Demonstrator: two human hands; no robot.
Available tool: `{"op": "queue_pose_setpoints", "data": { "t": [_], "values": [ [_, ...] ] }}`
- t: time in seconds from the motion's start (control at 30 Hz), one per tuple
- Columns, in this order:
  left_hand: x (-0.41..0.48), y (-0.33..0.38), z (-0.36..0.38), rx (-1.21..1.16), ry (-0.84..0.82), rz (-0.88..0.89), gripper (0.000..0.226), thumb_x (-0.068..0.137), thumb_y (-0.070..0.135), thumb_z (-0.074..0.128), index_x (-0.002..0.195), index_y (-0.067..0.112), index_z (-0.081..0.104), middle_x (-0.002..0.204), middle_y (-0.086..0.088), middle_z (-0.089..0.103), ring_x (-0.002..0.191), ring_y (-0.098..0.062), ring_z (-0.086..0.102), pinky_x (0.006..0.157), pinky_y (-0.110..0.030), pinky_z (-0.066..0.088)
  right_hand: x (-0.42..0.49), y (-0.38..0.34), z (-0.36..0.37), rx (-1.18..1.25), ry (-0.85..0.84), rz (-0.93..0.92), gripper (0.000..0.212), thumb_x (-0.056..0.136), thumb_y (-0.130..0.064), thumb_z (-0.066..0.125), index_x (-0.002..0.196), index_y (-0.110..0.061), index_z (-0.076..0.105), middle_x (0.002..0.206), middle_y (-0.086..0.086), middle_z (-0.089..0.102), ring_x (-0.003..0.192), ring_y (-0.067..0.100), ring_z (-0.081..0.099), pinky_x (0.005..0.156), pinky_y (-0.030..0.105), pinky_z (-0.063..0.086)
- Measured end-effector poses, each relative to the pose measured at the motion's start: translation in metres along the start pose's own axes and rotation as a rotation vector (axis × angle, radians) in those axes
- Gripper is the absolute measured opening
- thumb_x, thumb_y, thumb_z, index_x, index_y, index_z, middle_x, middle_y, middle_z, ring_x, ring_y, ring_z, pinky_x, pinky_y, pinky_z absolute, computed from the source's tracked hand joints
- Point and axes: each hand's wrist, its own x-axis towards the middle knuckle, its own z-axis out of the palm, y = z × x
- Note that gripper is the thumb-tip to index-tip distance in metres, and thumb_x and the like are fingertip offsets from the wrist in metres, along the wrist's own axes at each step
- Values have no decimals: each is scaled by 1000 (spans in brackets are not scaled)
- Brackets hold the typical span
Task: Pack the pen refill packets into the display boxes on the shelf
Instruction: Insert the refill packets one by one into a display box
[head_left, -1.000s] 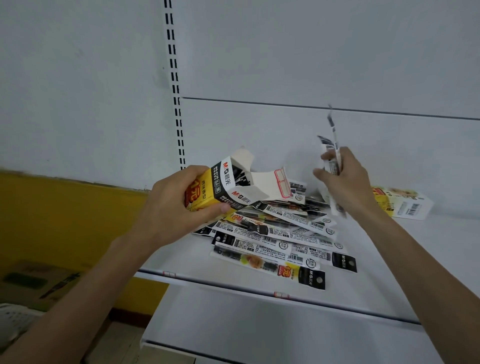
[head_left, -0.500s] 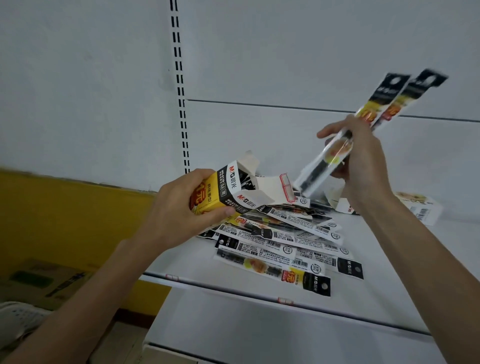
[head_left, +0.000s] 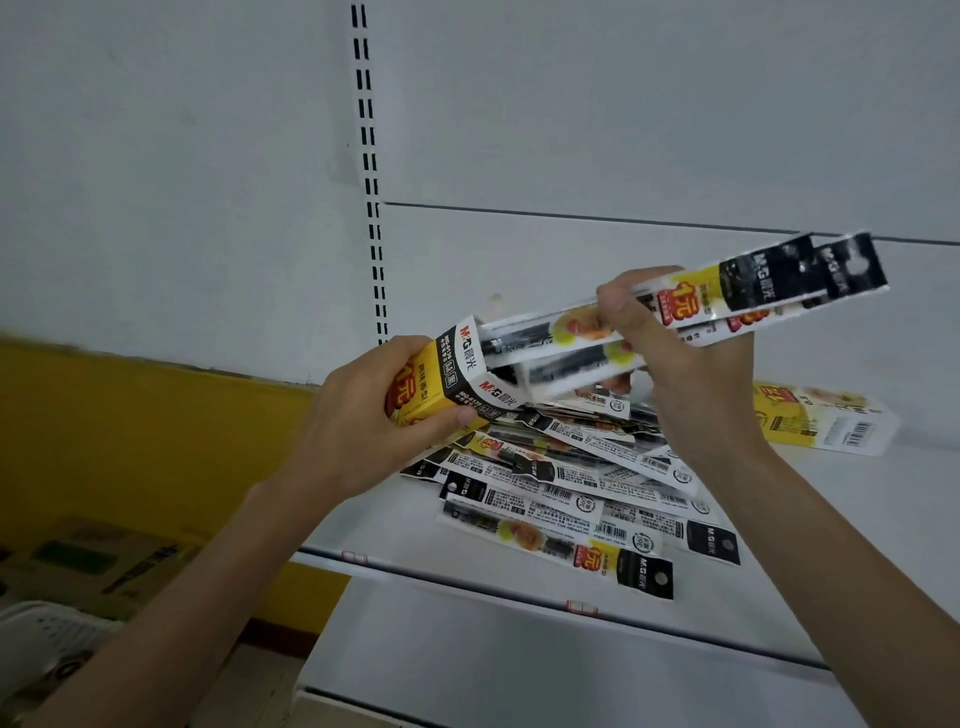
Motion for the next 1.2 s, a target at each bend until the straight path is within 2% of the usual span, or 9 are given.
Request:
{"op": "queue_pose_setpoints", "data": {
  "t": [0.1,0.23,0.5,0.67,0.83,0.93,1.0,1.1,1.2],
  "values": [
    [-1,-1,2,10,-3,4,74,62,72,50,115,22,54,89,21,55,83,2,56,61,-10,44,3,3,1,33,-32,35,14,84,-9,63,73,-17,61,63,-2,68,63,26,65,43,26,48],
    [-1,0,5,23,-49,28,73,61,73,51,116,24,53,90,25,52,85,-1,57,64,-19,51,13,-2,6,95,22,102,22,88,-11,59,68,-13,52,52,-7,62,52,14,63,38,19,44],
    [-2,-1,9,21,-96,67,74,61,72,53,118,24,52,96,17,58,84,-8,59,66,-28,53,11,16,31,-19,-128,223,16,78,-19,72,74,-12,59,69,8,69,63,24,69,54,32,57],
    [-2,-6,4,22,-63,56,63,63,71,52,113,32,49,91,22,55,83,-3,58,64,-20,51,16,11,24,-109,-128,257,19,83,-31,66,80,-13,64,69,3,69,56,16,63,49,27,47],
    [-1,-7,3,39,-55,60,67,64,72,52,115,28,52,92,18,58,84,-5,58,64,-26,53,20,7,20,46,-35,261,15,86,-10,62,72,-7,59,58,0,65,56,12,64,45,20,50],
    [0,-4,9,63,-70,71,74,62,73,51,117,23,53,94,13,59,81,-9,59,64,-28,53,5,14,34,-75,-193,310,11,80,-20,70,78,-11,65,74,4,71,67,17,69,58,24,55],
    [0,-4,8,57,-65,72,75,62,73,51,117,22,54,93,12,59,81,-9,59,64,-28,53,3,9,32,-179,-271,334,25,77,-37,69,86,-14,68,72,0,72,68,15,70,66,30,55],
    [-1,-8,3,16,-50,45,66,63,72,53,113,30,52,91,17,59,83,-6,59,65,-27,53,14,-3,20,-256,-231,294,37,82,-48,58,92,-12,65,74,-4,68,59,11,63,63,30,49],
    [-2,-8,0,15,-26,35,62,63,72,53,111,33,51,89,21,58,83,-1,58,63,-23,52,18,-4,12,-62,-69,313,21,85,-27,63,84,-6,58,66,2,56,46,13,52,44,22,43]
  ]
}}
